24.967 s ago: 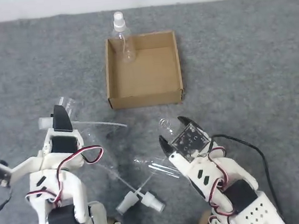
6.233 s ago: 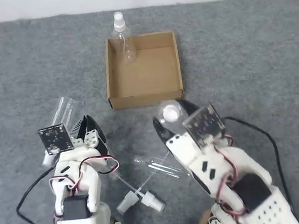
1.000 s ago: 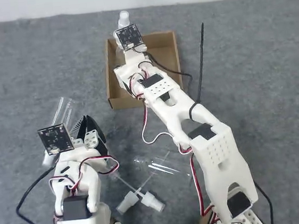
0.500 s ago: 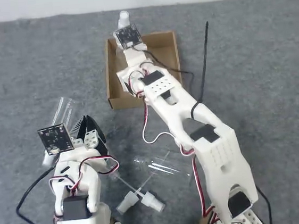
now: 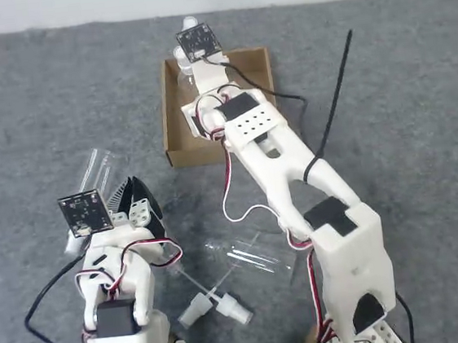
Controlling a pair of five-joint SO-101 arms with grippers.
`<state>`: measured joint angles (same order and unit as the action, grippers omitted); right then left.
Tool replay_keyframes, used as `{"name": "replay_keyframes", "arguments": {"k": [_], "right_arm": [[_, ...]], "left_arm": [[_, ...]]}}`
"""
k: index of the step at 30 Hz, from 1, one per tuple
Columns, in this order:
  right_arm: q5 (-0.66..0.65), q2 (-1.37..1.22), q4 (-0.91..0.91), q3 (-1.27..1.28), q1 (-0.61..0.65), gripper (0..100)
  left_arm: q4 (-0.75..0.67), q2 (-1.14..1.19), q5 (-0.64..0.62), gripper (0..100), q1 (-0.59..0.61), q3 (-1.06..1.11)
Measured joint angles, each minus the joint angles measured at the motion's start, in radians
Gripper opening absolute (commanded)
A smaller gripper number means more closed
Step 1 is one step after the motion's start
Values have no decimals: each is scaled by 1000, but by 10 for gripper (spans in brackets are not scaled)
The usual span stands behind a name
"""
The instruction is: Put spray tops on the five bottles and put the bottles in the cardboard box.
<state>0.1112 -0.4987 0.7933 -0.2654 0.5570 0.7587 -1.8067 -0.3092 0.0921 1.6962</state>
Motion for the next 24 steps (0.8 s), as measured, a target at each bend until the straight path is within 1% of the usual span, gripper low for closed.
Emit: {"name": "replay_keyframes", "arguments": {"k": [5,14,24], "right_arm": [[0,54,95,0,0,296],[0,135,210,0,0,296],[-3,295,361,0,0,296]], "left_arm": [[0,0,0,11,0,0],[0,0,0,11,0,0],[0,0,0,11,0,0]]}}
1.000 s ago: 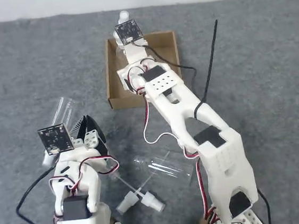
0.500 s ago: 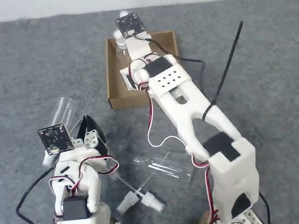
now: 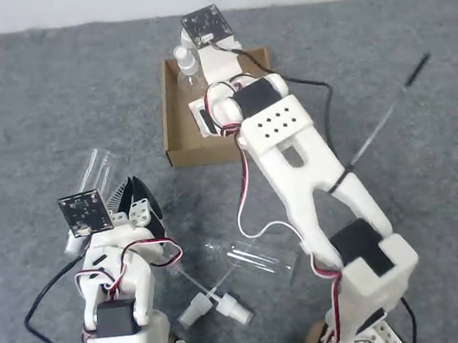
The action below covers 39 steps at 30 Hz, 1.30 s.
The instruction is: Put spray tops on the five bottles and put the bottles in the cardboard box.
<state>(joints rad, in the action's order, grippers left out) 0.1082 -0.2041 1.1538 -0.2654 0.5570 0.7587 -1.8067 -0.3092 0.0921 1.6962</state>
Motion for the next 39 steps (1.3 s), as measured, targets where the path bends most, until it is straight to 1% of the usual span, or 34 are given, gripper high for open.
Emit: {"name": "replay_keyframes", "arguments": {"k": [5,9,14,19,26,28,32,39], "right_arm": [[0,77,109,0,0,296],[-26,133,201,0,20,296],[-35,195,304,0,86,296],[-35,244,396,0,153,296],[-43,302,514,0,206,296],[-72,324,546,0,218,296],[-115,358,582,0,232,296],[-157,420,594,23,238,296]], "left_arm": [[0,0,0,11,0,0],[0,0,0,11,0,0],[0,0,0,11,9,0],[0,0,0,11,52,0],[0,0,0,11,61,0],[0,0,0,11,66,0],[0,0,0,11,71,0],[-21,0,0,11,155,0]]}}
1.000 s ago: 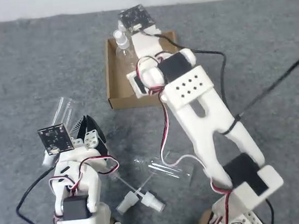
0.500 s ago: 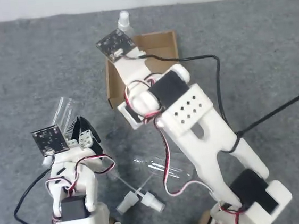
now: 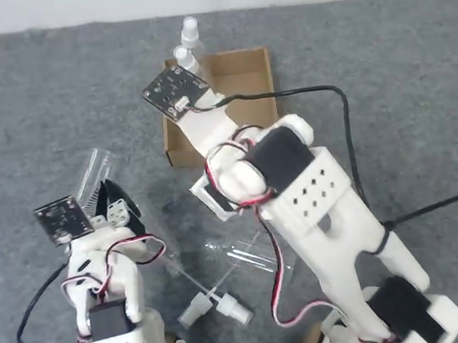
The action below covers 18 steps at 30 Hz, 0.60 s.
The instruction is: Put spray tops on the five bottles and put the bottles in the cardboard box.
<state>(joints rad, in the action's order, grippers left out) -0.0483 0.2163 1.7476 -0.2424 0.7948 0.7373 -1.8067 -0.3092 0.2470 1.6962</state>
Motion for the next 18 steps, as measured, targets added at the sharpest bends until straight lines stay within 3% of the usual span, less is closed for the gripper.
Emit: {"name": "replay_keyframes", "arguments": {"k": [9,18], "right_arm": [[-35,164,-97,358,126,296],[-41,348,-315,697,138,293]], "left_arm": [[-6,0,0,12,32,0],[-6,0,77,12,32,0]]}}
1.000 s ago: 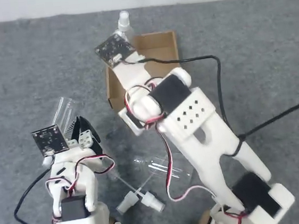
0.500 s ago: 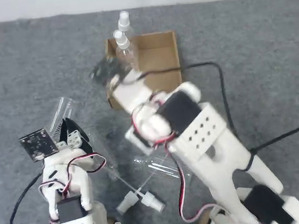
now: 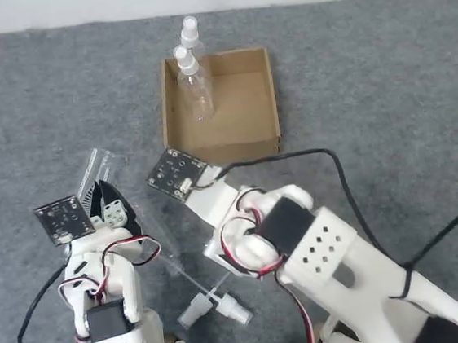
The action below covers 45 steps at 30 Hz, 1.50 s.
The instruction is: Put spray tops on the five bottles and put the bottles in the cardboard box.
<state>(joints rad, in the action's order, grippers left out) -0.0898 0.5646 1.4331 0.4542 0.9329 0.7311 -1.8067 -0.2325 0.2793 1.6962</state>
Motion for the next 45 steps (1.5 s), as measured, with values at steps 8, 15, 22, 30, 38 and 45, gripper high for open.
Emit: {"name": "replay_keyframes", "arguments": {"k": [8,15,22,30,38,45], "right_arm": [[0,31,-84,110,14,292],[0,31,-172,219,101,292],[0,32,-195,267,109,292],[-51,32,-304,381,109,292],[-80,32,-347,402,109,292],[-80,-74,-419,402,78,292]], "left_arm": [[0,0,5,12,0,0],[0,0,6,12,37,0],[-29,0,6,12,63,0],[-29,0,6,12,66,0],[-29,0,6,12,66,0],[-29,0,6,12,66,0]]}}
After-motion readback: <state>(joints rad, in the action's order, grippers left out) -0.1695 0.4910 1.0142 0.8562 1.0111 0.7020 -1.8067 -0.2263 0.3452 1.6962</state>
